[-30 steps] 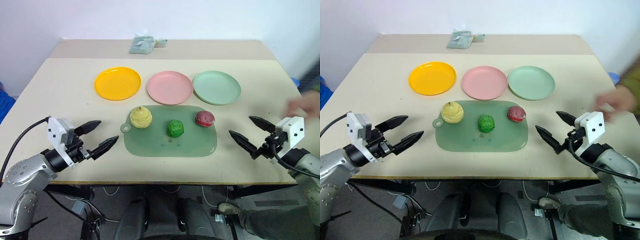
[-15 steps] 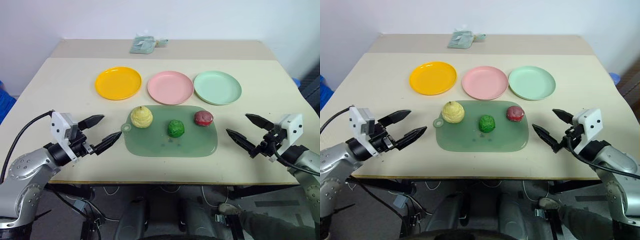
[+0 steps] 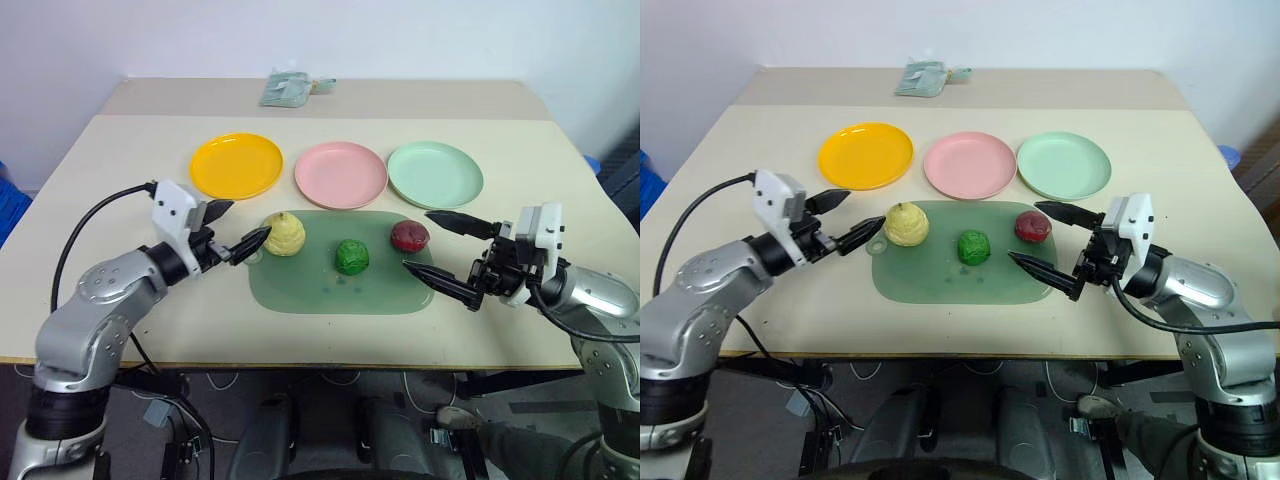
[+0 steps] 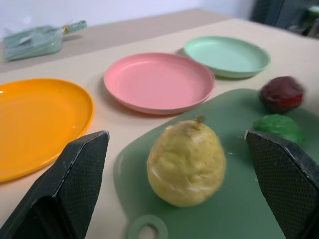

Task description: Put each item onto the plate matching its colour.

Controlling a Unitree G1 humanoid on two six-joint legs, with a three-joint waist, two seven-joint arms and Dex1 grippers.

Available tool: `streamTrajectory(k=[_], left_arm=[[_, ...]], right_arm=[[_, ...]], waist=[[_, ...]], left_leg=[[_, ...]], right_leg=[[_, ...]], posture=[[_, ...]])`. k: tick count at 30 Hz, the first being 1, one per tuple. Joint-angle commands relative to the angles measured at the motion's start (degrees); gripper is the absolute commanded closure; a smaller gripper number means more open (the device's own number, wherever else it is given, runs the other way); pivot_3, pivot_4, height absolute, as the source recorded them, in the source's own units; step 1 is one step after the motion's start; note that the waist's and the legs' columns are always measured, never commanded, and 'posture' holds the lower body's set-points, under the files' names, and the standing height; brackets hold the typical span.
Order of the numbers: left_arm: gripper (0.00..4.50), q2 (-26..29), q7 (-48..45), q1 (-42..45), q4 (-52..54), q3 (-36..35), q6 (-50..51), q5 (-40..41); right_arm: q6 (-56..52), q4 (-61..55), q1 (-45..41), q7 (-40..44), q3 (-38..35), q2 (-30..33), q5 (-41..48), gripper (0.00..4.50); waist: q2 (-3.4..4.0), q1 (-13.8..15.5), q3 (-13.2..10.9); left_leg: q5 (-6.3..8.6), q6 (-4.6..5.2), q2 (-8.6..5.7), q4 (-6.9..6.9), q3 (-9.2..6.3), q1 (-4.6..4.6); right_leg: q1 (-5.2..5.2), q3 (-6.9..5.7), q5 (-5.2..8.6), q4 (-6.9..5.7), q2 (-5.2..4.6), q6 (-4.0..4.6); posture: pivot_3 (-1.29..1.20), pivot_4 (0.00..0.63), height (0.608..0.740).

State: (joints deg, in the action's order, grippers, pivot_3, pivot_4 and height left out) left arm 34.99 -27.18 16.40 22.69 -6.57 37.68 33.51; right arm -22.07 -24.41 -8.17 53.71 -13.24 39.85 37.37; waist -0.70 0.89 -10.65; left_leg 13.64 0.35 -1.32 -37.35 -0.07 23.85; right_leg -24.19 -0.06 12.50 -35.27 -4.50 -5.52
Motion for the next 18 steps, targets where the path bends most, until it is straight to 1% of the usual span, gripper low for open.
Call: streamTrajectory(k=[1, 5, 9, 13, 17, 18], left_arm=[[0.0, -2.4, 3.4, 3.8, -2.3, 3.0, 1.2, -3.6], [0.0, -7.0, 5.5, 7.2, -6.1, 7.3, 3.0, -6.3], [0.0, -9.6, 5.3, 8.7, -9.2, 9.7, 3.5, -8.4], [0.0, -9.4, 4.3, 9.1, -10.9, 11.0, 3.6, -10.6], [0.0, -9.4, 3.1, 9.4, -12.0, 10.8, 3.5, -11.9], [0.26, -9.7, 3.0, 9.7, -12.8, 10.9, 3.4, -12.3]], right_arm=[[0.7, -0.4, -1.5, 0.7, 0.4, 0.6, 0.3, 0.07], [0.9, -1.9, -0.2, 2.4, 1.7, 1.0, 0.1, 0.07], [2.0, -3.0, 1.4, 3.9, 2.0, 1.5, -0.5, 0.07], [2.6, -3.6, 1.3, 3.5, 2.6, 1.2, -1.1, 0.07], [2.2, -4.9, 0.7, 1.8, 3.4, 0.6, -1.2, 0.07], [2.1, -5.4, 0.7, 1.3, 3.7, 0.5, -1.3, 0.02]], waist=[[-0.01, 0.0, 0.0], [-0.02, -0.1, 0.0], [-0.03, -0.1, 0.0], [-0.03, -0.2, 0.0], [-0.03, -0.1, 0.0], [-0.03, -0.1, 0.0]], left_leg=[[0.0, 0.0, -0.01, 0.0, 0.0, 0.0], [0.0, 0.0, -0.01, 0.0, -0.02, 0.0], [0.0, 0.0, -0.01, 0.02, -0.01, 0.0], [0.0, 0.0, -0.01, 0.01, -0.02, -0.01], [0.0, 0.0, 0.0, 0.01, -0.03, 0.0], [0.0, 0.0, 0.0, 0.01, -0.03, -0.01]], right_leg=[[0.0, 0.0, 0.0, 0.0, 0.0, -0.01], [0.0, 0.0, -0.08, -0.03, -0.01, -0.13], [-0.01, 0.0, -0.1, -0.03, -0.01, -0.18], [-0.02, 0.0, -0.1, -0.05, 0.0, -0.18], [-0.02, 0.0, -0.1, -0.05, -0.01, -0.17], [-0.02, 0.0, -0.09, -0.05, -0.02, -0.16]], posture=[[0.0, 0.15, 0.74], [0.0, 0.15, 0.74], [0.0, 0.15, 0.74], [0.0, 0.15, 0.74], [0.0, 0.15, 0.74], [0.0, 0.15, 0.74]])
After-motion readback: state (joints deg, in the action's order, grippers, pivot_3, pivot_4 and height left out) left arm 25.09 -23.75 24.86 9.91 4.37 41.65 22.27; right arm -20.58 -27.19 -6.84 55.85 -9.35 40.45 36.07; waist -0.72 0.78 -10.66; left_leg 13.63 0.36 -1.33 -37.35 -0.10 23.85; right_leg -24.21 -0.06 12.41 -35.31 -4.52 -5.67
